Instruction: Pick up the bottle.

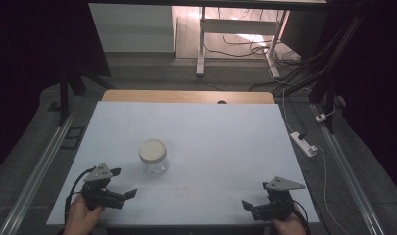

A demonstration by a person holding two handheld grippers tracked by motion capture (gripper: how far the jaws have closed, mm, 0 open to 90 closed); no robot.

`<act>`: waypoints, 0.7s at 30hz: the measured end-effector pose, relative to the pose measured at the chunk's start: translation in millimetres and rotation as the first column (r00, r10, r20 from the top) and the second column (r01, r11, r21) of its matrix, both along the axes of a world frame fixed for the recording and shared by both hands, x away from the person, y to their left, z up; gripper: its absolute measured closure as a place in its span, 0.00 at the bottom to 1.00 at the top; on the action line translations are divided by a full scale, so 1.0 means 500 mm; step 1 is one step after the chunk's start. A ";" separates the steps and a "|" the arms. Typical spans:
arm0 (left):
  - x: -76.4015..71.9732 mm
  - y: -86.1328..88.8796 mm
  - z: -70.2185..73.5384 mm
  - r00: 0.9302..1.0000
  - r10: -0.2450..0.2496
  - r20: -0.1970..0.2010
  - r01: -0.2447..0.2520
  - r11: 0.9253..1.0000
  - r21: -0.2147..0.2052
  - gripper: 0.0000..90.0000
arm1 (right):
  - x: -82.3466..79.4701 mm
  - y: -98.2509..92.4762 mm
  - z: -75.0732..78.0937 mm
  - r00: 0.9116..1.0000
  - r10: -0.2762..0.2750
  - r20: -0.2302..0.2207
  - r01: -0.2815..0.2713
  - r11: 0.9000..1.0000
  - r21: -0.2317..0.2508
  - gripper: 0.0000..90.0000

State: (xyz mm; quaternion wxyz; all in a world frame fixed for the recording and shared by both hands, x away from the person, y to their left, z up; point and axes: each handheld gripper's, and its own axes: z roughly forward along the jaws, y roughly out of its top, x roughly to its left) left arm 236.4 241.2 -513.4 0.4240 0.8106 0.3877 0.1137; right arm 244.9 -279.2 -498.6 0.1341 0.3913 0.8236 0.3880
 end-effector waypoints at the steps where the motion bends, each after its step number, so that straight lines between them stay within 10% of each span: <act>1: 0.004 -0.002 0.000 1.000 0.001 0.001 -0.001 1.000 0.004 0.01 | 0.000 0.000 0.000 1.000 0.000 0.000 0.000 1.000 0.000 0.00; 21: 0.086 -0.050 0.005 1.000 -0.013 0.005 0.013 0.999 0.050 0.00 | 0.000 0.002 0.000 1.000 0.002 -0.007 -0.002 1.000 -0.007 0.00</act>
